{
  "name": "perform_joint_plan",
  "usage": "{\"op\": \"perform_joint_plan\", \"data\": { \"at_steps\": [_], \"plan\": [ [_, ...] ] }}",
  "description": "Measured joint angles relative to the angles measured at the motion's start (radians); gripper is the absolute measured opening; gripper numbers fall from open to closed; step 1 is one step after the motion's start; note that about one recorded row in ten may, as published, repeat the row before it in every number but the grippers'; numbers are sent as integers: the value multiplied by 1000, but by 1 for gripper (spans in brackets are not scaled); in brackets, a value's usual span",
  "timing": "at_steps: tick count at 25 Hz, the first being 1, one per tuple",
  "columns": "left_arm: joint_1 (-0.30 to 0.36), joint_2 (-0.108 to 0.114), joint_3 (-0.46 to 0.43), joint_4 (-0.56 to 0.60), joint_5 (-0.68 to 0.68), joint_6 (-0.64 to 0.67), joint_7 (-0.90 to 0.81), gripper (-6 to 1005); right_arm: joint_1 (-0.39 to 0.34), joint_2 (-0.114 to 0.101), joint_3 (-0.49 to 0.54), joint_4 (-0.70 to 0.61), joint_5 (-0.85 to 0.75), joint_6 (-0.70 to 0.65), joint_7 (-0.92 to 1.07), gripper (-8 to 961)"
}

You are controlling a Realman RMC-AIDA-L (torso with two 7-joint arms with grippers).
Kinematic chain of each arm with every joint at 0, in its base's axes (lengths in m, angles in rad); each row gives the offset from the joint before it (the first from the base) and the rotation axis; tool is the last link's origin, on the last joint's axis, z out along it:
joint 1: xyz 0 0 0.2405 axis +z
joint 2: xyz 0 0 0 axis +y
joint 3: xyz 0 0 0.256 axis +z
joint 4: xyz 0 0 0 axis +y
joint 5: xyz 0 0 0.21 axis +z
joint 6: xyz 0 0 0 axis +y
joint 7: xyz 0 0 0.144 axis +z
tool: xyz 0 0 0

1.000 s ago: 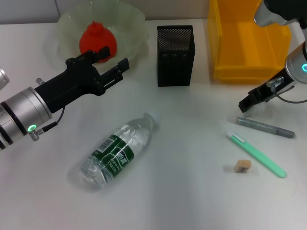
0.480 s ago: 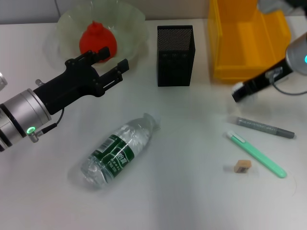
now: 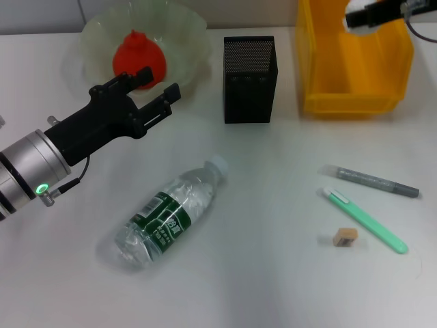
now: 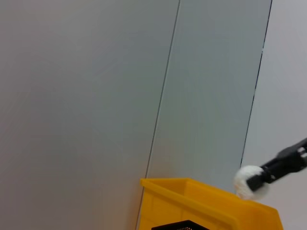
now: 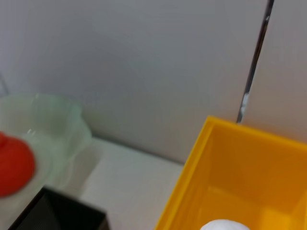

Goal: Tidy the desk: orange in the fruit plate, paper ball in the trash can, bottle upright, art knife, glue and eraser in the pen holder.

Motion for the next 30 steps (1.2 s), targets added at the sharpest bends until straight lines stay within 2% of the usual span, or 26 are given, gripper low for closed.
{"op": "perform_joint_plan", "data": {
  "at_steps": [5, 9, 10, 11, 15, 16, 17, 18, 20, 22, 24, 25, 26, 27, 28, 29, 30],
  "plan": [
    [-4, 0, 3, -4, -2, 17, -8, 655, 32, -2, -4, 88, -9, 81, -7, 599],
    [-4, 0, 3, -4, -2, 27, -13, 655, 19, 1, -2, 106, -2, 127, -26, 655],
    [-5, 0, 4, -4, -2, 29, -23, 655, -13, 2, -2, 89, 28, 137, -35, 669],
    [-6, 1, 4, -4, -2, 30, -27, 655, -13, 2, -2, 89, 28, 137, -35, 684],
    [-10, 4, 12, 6, 2, 43, -47, 655, -122, -1, 5, 55, 248, 101, -196, 743],
    [-10, 4, 12, 6, 2, 43, -47, 655, -122, -1, 5, 55, 248, 101, -196, 758],
    [-11, 5, 18, 10, 3, 45, -54, 655, -173, -2, 16, 48, 380, 60, -306, 773],
    [-14, 7, 37, 18, 4, 45, -70, 656, -173, -2, 16, 48, 380, 60, -306, 773],
    [-16, 9, 56, 28, 4, 42, -85, 656, -251, -5, 66, 76, 600, -55, -561, 773],
    [-17, 12, 159, 100, 6, 4, -171, 656, -267, -5, 86, 97, 654, -95, -634, 773],
    [-18, 13, 184, 120, 8, -7, -195, 656, -294, -5, 141, 164, 739, -183, -784, 773],
    [-18, 16, 241, 201, 53, -61, -302, 656, -308, -5, 213, 244, 777, -257, -895, 773],
    [-18, 16, 246, 225, 81, -76, -335, 656, -311, -5, 291, 319, 788, -309, -972, 773],
    [-19, 15, 250, 253, 123, -95, -378, 656, -311, -5, 291, 319, 788, -309, -972, 773],
    [-19, 15, 250, 253, 123, -95, -378, 656, -314, -5, 333, 354, 788, -326, -1005, 773],
    [-19, 15, 250, 253, 123, -95, -378, 656, -314, -5, 333, 354, 788, -326, -1005, 774],
    [-26, 12, 251, 294, 208, -124, -451, 656, -319, -5, 410, 410, 790, -352, -1061, 774]
  ]
}}
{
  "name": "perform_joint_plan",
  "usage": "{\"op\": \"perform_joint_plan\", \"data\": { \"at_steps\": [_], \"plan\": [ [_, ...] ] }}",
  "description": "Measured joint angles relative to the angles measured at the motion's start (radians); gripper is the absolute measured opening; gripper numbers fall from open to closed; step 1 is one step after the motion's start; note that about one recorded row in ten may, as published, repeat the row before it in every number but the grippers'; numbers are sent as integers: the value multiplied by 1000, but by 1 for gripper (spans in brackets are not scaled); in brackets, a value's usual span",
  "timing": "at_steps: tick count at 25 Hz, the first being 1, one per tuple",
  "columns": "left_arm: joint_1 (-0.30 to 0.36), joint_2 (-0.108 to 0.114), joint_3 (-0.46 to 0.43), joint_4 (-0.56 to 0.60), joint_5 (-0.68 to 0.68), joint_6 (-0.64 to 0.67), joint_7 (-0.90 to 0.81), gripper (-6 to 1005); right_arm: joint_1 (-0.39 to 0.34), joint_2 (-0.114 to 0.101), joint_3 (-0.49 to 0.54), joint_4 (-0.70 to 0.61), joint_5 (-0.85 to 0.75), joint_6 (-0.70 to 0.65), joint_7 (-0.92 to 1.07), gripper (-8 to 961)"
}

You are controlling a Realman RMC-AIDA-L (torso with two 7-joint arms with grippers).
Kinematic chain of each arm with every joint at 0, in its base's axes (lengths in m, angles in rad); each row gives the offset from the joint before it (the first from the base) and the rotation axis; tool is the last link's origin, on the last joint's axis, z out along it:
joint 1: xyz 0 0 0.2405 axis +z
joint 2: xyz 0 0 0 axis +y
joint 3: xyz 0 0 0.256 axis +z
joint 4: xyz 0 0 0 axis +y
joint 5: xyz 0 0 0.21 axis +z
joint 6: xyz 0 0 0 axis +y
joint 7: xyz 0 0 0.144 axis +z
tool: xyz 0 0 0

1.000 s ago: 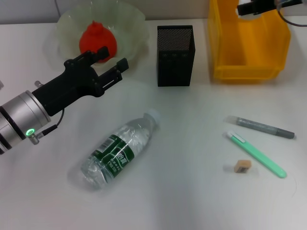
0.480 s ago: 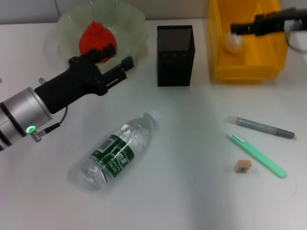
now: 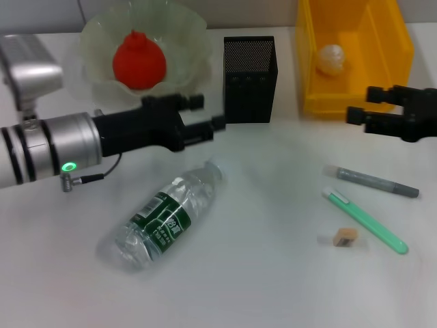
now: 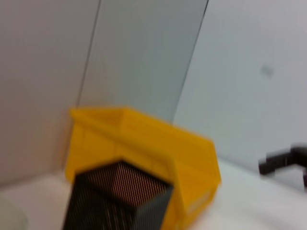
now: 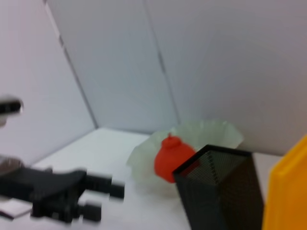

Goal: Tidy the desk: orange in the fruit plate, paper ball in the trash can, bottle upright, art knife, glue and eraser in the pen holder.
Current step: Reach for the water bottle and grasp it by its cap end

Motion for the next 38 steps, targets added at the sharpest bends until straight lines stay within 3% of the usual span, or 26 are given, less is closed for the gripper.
{"op": "perform_joint_plan", "data": {
  "at_steps": [3, 4, 9, 15, 24, 38],
  "plan": [
    [-19, -3, 6, 24, 86, -24, -86, 656, -11, 4, 74, 59, 4, -24, -83, 774],
    [-51, -4, 13, 38, 190, -33, -226, 656, -14, 4, 93, 93, 12, -31, -131, 774],
    [-60, -4, 34, 71, 247, -30, -313, 656, -14, 4, 103, 140, 35, -26, -178, 774],
    [-61, -5, 150, 196, 377, -66, -538, 657, 2, 2, 105, 162, 52, -23, -203, 773],
    [-67, -8, 250, 222, 388, -189, -585, 657, 7, 3, 106, 163, 54, -24, -207, 773],
    [-65, -10, 344, 228, 428, -248, -619, 658, 7, 0, 108, 165, 50, -25, -208, 773]
  ]
}}
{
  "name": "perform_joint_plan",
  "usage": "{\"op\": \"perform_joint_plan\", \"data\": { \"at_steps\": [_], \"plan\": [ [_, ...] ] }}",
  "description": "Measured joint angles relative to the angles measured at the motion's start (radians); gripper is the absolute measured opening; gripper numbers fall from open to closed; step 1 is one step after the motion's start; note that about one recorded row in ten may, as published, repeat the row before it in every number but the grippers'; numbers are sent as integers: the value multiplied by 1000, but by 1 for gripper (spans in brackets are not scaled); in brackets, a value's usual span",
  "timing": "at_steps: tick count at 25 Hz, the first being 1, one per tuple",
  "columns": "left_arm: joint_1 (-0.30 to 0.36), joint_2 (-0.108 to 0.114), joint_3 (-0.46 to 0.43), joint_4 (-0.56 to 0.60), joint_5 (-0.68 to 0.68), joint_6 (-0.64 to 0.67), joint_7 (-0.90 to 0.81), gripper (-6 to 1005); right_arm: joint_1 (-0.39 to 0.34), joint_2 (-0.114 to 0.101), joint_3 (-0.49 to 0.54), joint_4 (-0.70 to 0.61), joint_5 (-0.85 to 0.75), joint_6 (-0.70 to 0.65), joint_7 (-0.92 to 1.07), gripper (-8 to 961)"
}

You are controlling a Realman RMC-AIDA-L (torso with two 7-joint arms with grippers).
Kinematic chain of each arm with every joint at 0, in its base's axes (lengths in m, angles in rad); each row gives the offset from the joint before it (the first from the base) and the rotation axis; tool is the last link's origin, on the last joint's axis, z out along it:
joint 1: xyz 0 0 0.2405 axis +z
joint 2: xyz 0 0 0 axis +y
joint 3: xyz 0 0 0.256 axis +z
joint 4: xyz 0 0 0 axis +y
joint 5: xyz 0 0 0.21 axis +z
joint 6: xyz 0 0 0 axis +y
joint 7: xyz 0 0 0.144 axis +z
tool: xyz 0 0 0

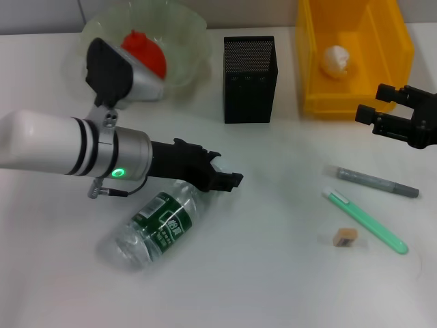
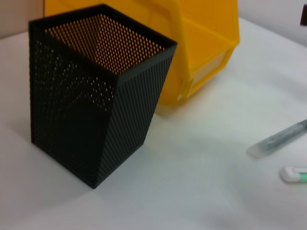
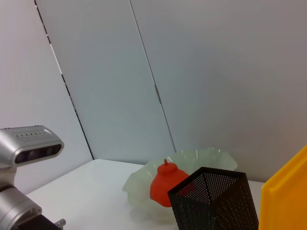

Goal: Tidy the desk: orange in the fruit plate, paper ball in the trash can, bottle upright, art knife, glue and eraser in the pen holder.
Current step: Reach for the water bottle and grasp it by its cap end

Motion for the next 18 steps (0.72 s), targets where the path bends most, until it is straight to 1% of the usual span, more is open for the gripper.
{"op": "perform_joint_plan", "data": {
  "at_steps": [2, 4, 12, 16, 17, 18],
  "plan": [
    [-3, -1, 35, 13, 18, -24, -34, 658, 0, -1, 0, 0, 0, -1, 0, 773],
    [-4, -1, 51, 21, 22, -30, -43, 658, 0, -2, 0, 0, 0, -3, 0, 773],
    [-4, 0, 57, 45, 26, -15, -47, 648, 0, -5, 0, 0, 3, -5, -2, 773],
    [-1, 2, 51, 66, 26, 2, -47, 602, 0, -5, 0, 0, 4, -2, -2, 773],
    [1, 5, 44, 93, 26, 32, -47, 590, 0, -5, 0, 0, 4, -1, -2, 773],
    [1, 5, 44, 93, 26, 32, -47, 562, 0, -5, 0, 0, 4, -1, -2, 773]
  ]
}}
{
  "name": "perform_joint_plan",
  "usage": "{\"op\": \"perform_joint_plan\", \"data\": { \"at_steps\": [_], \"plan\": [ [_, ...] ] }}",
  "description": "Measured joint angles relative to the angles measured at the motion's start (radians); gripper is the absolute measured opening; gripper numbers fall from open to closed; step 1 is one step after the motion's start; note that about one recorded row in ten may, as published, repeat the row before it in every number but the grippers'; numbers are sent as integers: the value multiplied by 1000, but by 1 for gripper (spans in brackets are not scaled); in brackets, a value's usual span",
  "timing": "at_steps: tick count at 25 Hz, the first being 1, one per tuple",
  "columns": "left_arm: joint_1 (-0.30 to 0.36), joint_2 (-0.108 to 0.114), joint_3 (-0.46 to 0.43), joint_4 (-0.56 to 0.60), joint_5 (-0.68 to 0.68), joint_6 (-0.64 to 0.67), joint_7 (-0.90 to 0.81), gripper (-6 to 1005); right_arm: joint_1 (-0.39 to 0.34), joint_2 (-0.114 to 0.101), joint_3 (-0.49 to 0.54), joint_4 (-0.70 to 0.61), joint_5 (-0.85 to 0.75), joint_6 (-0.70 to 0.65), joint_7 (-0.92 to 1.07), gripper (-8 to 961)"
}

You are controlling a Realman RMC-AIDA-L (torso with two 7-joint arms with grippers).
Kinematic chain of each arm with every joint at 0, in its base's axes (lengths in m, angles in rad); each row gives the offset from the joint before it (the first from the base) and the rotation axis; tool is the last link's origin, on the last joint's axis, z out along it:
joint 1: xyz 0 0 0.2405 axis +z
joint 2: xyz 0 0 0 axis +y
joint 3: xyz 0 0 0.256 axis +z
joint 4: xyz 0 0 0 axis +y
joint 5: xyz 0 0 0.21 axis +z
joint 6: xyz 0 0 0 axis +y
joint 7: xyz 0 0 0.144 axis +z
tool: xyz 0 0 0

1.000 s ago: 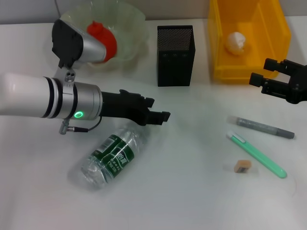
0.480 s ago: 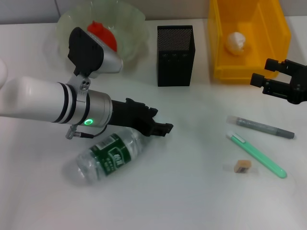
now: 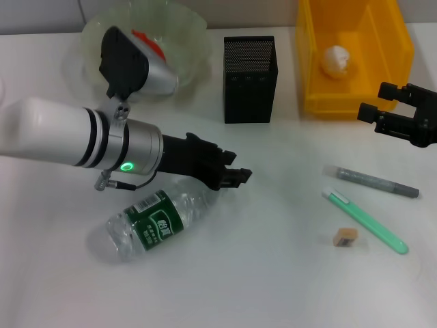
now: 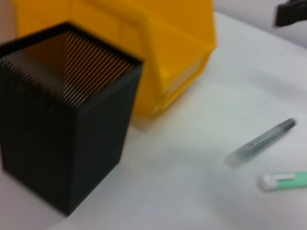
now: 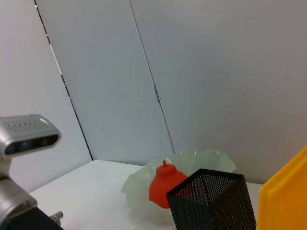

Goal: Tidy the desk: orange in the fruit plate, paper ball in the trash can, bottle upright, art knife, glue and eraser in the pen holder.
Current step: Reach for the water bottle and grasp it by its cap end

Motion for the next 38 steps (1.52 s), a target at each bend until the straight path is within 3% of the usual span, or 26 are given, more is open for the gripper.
{"op": "perform_joint_plan", "data": {
  "at_steps": [4, 9, 14, 24, 38],
  "plan": [
    [0, 3, -16, 57, 63, 57, -53, 449, 0, 0, 0, 0, 1, -3, 0, 773],
    [-20, -5, 8, 130, 263, 68, -226, 465, 0, 0, 0, 0, 1, 0, 0, 773],
    [-22, -6, 35, 200, 311, 85, -283, 559, 0, 0, 0, 1, 1, 1, -1, 773],
    [-68, -6, 64, 196, 422, 104, -415, 781, 0, 4, 0, 2, -1, 1, -2, 773],
    [-108, -8, 110, 174, 435, 131, -438, 772, -2, 7, 0, 3, 0, -9, -2, 773]
  ]
}}
